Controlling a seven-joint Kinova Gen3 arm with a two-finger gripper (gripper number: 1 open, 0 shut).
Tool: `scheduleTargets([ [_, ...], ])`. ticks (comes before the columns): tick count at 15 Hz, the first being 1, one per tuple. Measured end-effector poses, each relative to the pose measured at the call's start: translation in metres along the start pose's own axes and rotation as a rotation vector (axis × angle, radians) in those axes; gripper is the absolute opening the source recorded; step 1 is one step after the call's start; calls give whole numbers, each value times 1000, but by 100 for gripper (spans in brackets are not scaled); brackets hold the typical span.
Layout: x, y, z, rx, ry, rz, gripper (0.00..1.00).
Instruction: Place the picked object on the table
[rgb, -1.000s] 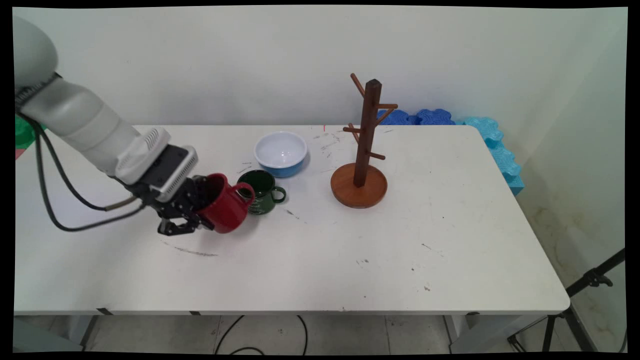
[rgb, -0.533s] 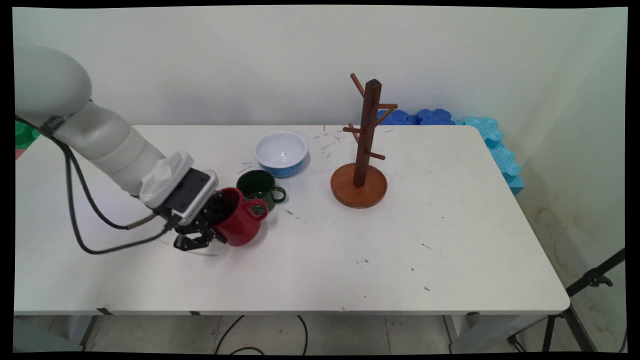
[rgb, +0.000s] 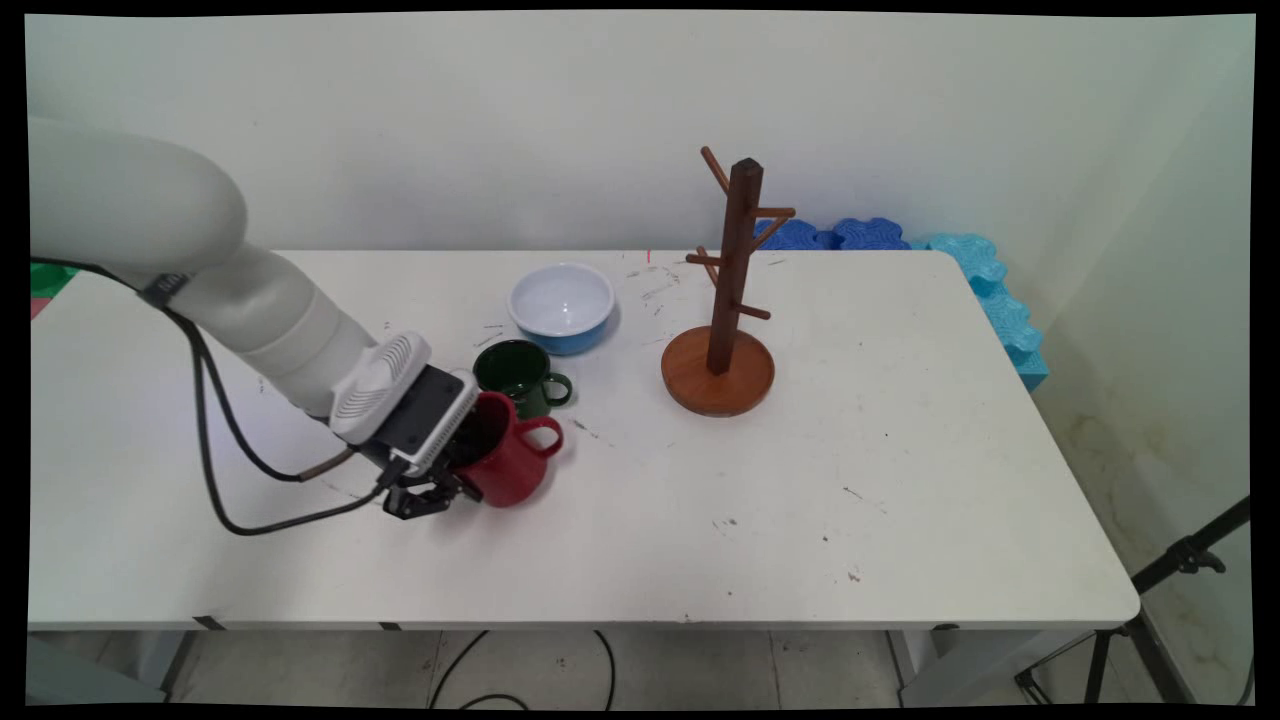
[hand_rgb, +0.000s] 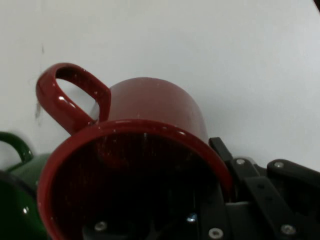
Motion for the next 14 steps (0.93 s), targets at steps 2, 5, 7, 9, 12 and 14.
scheduleTargets([
  [2, 4, -1, 6, 0, -4, -2, 0],
  [5, 10, -4, 14, -1, -7, -6, 0],
  [7, 14, -6, 18, -2, -5, -10, 100],
  [9, 17, -8, 21, -2, -3, -12, 100],
  [12, 20, -10, 23, -2, 5, -14, 100],
  [14, 21, -12, 22, 0, 15, -17, 100],
])
